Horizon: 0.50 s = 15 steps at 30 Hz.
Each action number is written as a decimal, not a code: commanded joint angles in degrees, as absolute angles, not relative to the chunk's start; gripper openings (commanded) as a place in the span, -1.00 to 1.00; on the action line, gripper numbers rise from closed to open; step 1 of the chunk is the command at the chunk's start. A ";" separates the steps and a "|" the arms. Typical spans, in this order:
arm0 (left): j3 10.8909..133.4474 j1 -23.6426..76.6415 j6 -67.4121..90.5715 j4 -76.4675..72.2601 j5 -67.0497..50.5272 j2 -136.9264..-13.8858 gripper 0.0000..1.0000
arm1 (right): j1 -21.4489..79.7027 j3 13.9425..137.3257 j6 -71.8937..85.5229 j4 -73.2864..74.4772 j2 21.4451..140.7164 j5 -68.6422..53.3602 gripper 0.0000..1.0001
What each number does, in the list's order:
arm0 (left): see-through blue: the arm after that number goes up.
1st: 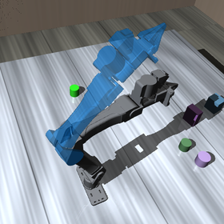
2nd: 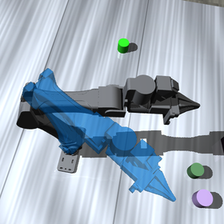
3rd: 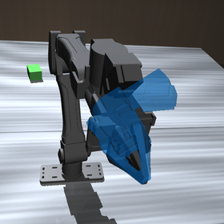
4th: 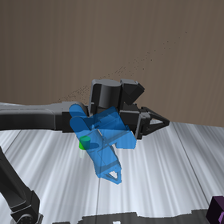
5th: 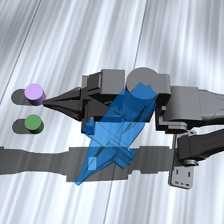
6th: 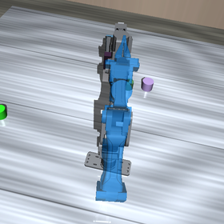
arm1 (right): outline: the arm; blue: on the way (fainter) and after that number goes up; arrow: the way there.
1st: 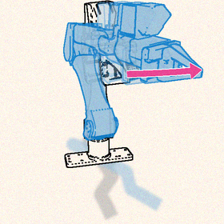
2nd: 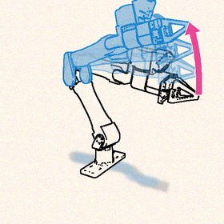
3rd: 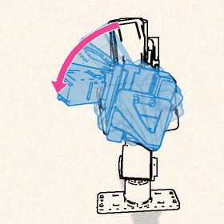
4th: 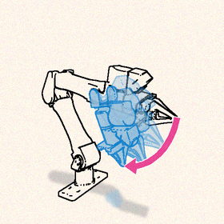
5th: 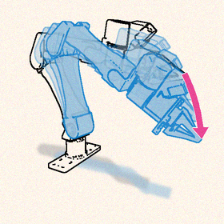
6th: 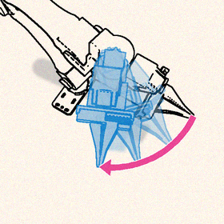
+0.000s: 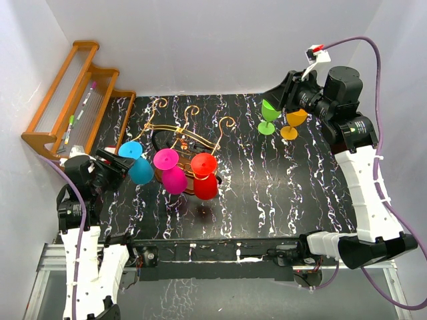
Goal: Take the wine glass off the wine glass rack
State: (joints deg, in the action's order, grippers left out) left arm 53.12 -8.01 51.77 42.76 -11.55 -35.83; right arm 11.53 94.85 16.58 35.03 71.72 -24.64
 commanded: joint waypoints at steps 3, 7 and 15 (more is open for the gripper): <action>54.04 -7.73 53.78 38.00 -11.48 -35.64 0.19 | 11.59 94.75 16.40 30.81 71.27 -24.85 -0.21; 53.65 -7.74 54.23 36.44 -11.16 -36.52 0.20 | 11.59 94.75 16.39 30.60 71.54 -25.04 -0.21; 52.58 -7.73 54.67 34.12 -11.44 -38.92 -0.04 | 11.60 94.48 16.70 30.23 71.87 -25.08 -0.22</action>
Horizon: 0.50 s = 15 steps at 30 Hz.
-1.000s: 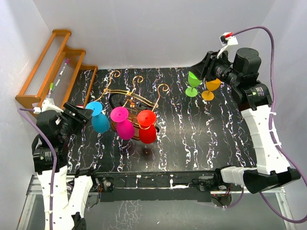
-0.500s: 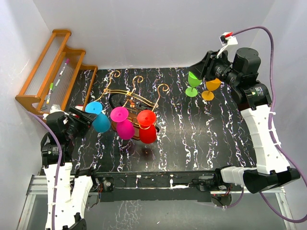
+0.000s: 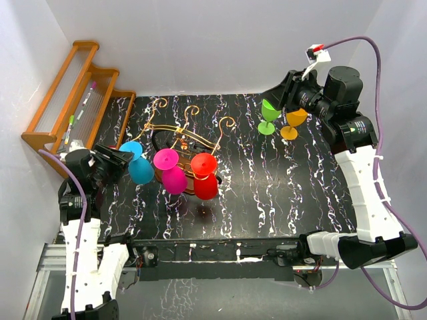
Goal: Take the wine glass off the wine glass rack
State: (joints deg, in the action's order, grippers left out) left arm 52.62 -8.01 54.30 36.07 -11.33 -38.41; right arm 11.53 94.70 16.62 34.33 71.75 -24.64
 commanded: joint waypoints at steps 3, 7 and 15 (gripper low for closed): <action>53.28 -7.69 54.20 34.27 -11.24 -39.21 -0.13 | 11.60 94.31 16.71 29.99 71.77 -24.96 -0.22; 53.53 -7.73 53.71 34.11 -11.74 -40.05 -0.32 | 11.60 94.22 16.94 29.65 71.81 -24.93 -0.22; 56.76 -7.73 53.23 36.83 -11.34 -39.97 -1.00 | 11.60 93.69 16.99 29.37 71.47 -24.35 -0.22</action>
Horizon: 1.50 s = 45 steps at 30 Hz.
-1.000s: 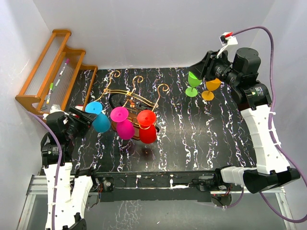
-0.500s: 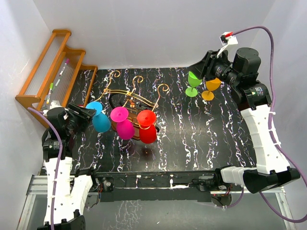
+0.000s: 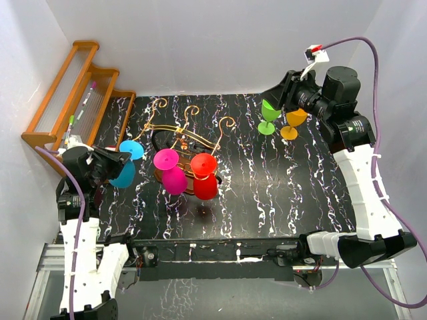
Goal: Take the wine glass off the wine glass rack
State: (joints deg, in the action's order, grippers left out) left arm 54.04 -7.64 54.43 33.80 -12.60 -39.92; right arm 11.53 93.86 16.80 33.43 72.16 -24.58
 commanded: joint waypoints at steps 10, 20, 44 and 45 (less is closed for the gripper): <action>58.61 -7.73 54.96 35.52 -10.19 -39.82 -1.00 | 11.60 92.67 17.53 27.86 70.03 -23.99 -0.22; 57.11 -7.74 56.29 32.18 -9.45 -41.07 -1.00 | 11.60 92.00 17.94 27.10 69.85 -23.99 -0.22; 51.37 -7.73 64.45 13.15 -25.32 -41.57 -1.00 | 11.60 91.71 18.57 26.15 71.04 -25.32 -0.22; 51.33 -7.73 64.99 12.72 -27.13 -41.68 -1.00 | 11.59 91.75 18.61 26.13 71.23 -25.50 -0.22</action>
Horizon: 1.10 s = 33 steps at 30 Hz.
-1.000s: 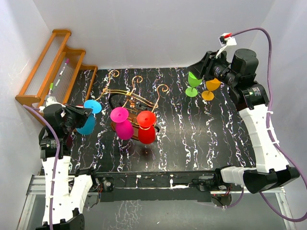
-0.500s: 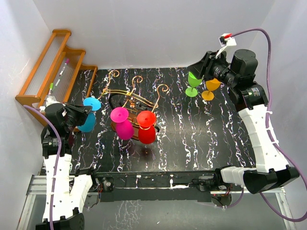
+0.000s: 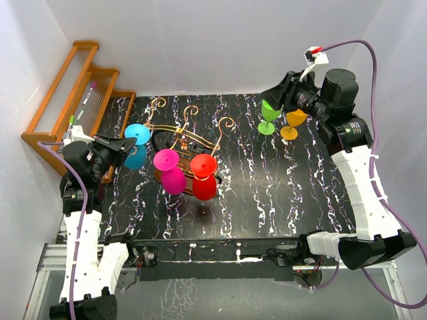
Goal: Take the wine glass off the wine glass rack
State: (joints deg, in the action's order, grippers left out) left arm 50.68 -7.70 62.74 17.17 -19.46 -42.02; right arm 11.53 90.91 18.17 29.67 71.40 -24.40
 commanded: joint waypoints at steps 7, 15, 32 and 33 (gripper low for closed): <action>51.81 -7.73 70.05 6.79 -37.17 -43.18 -1.00 | 11.60 91.88 18.99 25.84 71.37 -25.58 -0.23; 58.99 -7.73 70.22 9.60 -38.33 -44.04 -1.00 | 11.55 92.09 18.90 26.34 70.89 -25.53 -0.22; 77.63 -7.73 76.26 -15.40 -50.98 -57.74 -1.00 | 11.64 93.99 25.18 18.69 72.47 -58.60 -0.05; 79.46 -7.66 76.20 -17.34 -52.79 -59.84 -1.00 | 11.73 92.88 26.96 16.10 72.33 -61.56 -0.01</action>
